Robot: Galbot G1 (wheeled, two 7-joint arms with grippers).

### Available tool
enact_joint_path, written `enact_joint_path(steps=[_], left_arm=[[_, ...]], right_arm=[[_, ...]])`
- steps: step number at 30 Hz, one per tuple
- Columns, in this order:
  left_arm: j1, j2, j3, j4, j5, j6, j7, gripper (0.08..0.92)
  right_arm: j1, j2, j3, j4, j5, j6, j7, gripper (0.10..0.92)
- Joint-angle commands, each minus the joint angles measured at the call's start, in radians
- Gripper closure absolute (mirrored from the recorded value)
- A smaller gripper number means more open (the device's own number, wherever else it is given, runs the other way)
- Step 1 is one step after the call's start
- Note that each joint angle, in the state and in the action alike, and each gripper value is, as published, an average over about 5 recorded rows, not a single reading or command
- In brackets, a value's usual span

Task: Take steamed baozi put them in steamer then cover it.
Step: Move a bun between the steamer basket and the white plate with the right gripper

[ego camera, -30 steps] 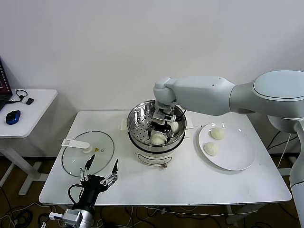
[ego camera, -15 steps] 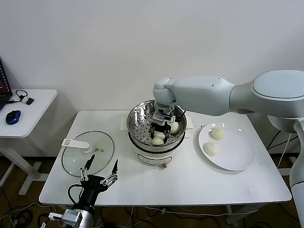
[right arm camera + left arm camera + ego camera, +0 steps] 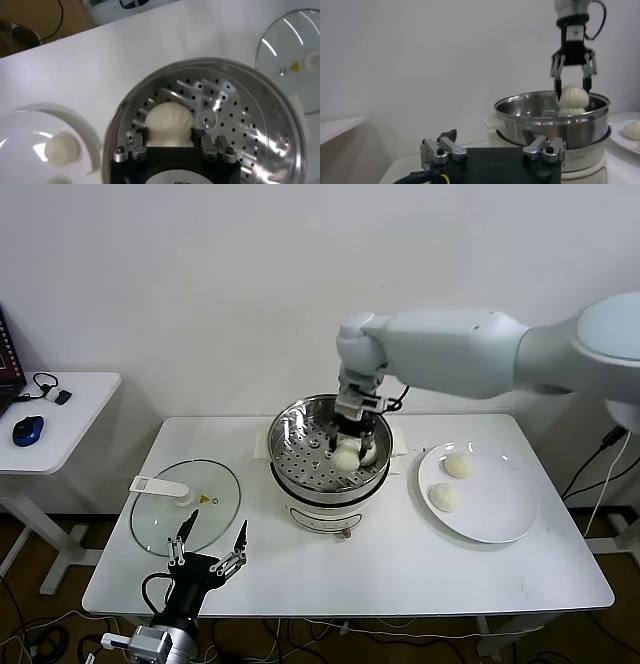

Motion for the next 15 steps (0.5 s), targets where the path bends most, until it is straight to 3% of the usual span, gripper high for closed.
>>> enact_joint_path(steps=[1,15], left_arm=[[0.001,0.003,0.001,0.0,0.002,0.0,-0.001,0.177],[-0.014,-0.006,0.01,0.001,0.004,0.016,-0.001,0.177]], right_arm=[[0.23,-0.156,-0.105,0.086,0.041,0.029,-0.008,0.445],[-0.016,-0.544,0.024,0.14,-0.214,0.024,-0.007,0.446]])
